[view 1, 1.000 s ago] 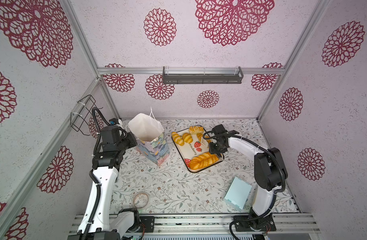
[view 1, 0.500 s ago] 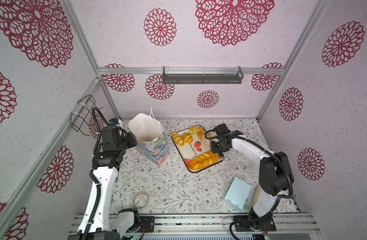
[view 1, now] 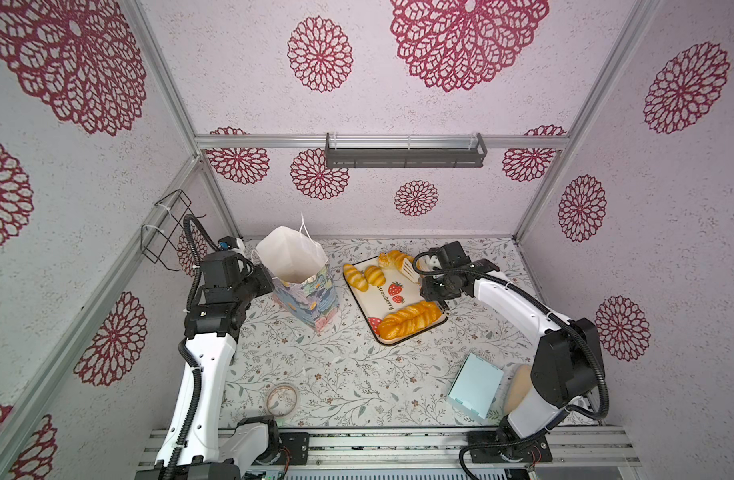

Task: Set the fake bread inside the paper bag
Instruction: 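Close the tongs on the croissant and lift it with the right gripper, then carry the croissant in the tongs over the paper bag mouth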

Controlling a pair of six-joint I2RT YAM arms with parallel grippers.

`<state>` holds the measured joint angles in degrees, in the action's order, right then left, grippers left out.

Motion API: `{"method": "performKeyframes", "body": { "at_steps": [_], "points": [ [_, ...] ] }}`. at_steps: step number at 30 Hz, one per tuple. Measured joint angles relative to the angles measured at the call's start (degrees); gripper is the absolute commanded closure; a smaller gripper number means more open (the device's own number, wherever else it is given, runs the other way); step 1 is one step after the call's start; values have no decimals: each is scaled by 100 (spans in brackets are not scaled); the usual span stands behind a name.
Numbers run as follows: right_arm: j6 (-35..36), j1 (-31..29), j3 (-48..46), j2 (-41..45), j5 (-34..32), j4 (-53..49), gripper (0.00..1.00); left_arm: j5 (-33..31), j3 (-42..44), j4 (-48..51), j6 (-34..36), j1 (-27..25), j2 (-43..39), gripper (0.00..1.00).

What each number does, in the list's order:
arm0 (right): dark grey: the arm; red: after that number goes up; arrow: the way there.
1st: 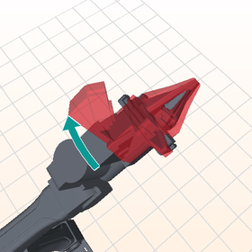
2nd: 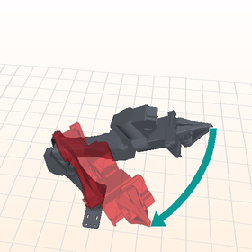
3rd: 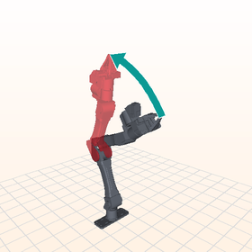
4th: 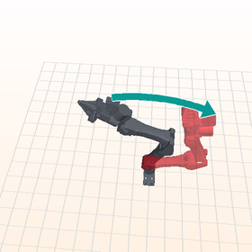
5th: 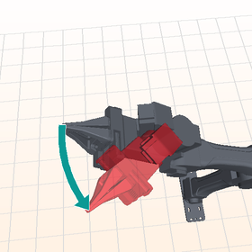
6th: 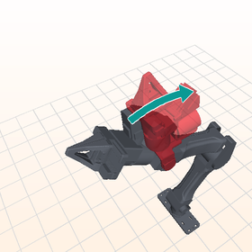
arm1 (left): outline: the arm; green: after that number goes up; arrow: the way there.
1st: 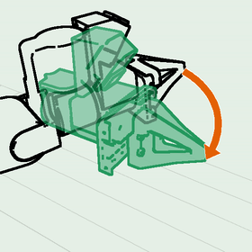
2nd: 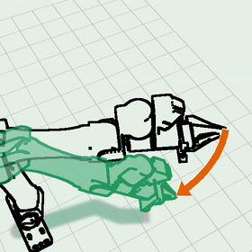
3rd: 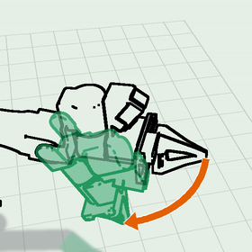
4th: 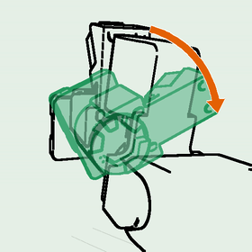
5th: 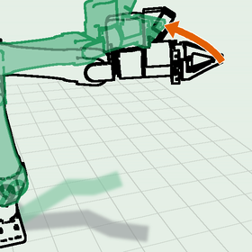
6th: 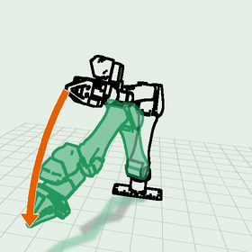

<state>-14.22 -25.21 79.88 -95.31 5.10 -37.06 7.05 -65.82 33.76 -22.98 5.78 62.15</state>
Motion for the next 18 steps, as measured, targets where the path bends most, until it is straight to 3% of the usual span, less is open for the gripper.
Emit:
{"method": "performKeyframes", "body": {
  "at_steps": [18],
  "points": [
    [-44, -315, 262, 348, 846, 269, 57, 0, 0, 0, 0, 0, 0, 87]
  ]
}}
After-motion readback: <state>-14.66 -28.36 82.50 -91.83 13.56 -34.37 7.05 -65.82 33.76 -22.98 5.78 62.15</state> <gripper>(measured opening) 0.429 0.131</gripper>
